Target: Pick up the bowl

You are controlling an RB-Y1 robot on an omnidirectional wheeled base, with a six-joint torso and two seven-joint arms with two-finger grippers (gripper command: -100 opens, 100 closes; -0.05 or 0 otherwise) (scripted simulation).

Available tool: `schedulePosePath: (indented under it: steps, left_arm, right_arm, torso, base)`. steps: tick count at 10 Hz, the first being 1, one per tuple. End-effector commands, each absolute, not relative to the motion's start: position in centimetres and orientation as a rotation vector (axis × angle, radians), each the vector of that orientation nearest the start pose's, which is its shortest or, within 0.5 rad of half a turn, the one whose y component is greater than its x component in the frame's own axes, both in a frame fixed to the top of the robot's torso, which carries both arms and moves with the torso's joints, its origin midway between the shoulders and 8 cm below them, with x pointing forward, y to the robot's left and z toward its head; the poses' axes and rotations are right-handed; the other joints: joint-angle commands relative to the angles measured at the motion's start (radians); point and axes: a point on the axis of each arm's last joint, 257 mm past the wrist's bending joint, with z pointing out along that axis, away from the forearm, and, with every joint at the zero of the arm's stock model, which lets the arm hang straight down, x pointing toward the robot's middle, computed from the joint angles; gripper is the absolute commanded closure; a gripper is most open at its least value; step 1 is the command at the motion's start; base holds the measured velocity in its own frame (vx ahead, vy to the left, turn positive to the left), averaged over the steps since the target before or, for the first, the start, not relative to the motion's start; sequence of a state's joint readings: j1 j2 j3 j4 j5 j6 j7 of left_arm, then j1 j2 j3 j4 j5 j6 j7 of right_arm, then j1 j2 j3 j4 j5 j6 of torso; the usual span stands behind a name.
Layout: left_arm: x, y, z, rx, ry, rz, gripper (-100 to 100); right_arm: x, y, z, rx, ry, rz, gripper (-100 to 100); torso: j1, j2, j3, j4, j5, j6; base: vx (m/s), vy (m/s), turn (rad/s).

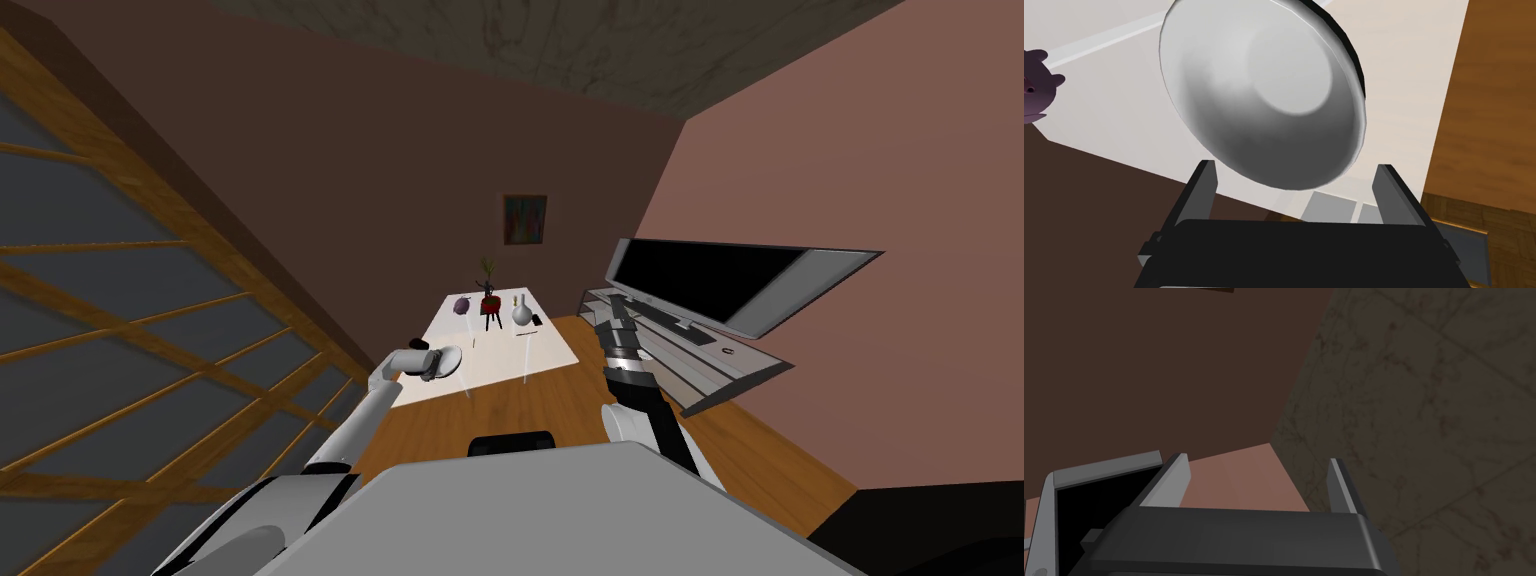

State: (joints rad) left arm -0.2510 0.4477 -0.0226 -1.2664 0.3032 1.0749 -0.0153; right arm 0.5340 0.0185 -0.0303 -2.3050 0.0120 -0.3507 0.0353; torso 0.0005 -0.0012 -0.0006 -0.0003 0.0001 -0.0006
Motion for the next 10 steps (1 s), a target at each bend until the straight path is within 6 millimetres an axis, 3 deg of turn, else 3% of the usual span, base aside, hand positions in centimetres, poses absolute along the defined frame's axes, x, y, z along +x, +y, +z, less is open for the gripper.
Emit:
schedulePosePath:
  steps: [1,3,4,5,6,8,9,10]
  left_arm:
    - [45.0,39.0,-43.7,-1.927,1.969,-0.235,-100]
    - [42.3,39.0,-46.1,-1.985,2.012,-0.165,-100]
    - [43.5,39.1,-45.3,-1.965,1.995,-0.191,-100]
    - [43.3,39.2,-45.5,-1.969,1.999,-0.185,0]
    - [43.0,39.1,-46.4,-1.971,1.994,-0.186,-100]
    - [42.6,39.0,-47.5,-1.974,1.99,-0.186,-100]
    - [42.8,39.1,-47.0,-1.974,1.993,-0.185,-100]
    - [42.8,39.1,-47.1,-1.973,1.991,-0.186,100]
  right_arm:
    - [35.7,-29.9,-0.5,0.771,0.715,1.181,0]
    - [35.7,-29.9,-0.5,0.771,0.715,1.181,0]
    - [35.7,-29.9,-0.5,0.771,0.715,1.181,0]
    - [35.7,-29.9,-0.5,0.771,0.715,1.181,0]
    - [35.7,-29.9,-0.5,0.771,0.715,1.181,0]
    - [35.7,-29.9,-0.5,0.771,0.715,1.181,0]
    - [35.7,-29.9,-0.5,0.771,0.715,1.181,0]
    - [35.7,-29.9,-0.5,0.771,0.715,1.181,0]
  torso:
    - [0.0,0.0,0.0,0.0,0.0,0.0]
    - [0.0,-0.002,-0.001,0.0,0.0,0.0]
    - [0.0,-0.002,-0.001,-0.001,0.0,0.0]
    - [0.0,-0.001,-0.001,0.0,0.0,0.0]
    - [0.0,0.0,0.0,0.0,0.0,0.0]
    - [0.001,-0.001,-0.001,0.0,0.0,0.0]
    - [0.001,-0.001,-0.001,0.0,0.0,0.0]
    - [0.0,0.0,0.0,0.0,0.0,0.0]
  base:
    - [0.035,0.01,-0.026]
    - [0.053,0.012,-0.042]
    - [0.029,0.005,-0.008]
    - [0.0,0.0,0.0]
    - [0.027,0.011,-0.025]
    - [0.033,0.024,-0.022]
    - [0.013,0.012,-0.006]
    - [0.0,0.0,0.0]
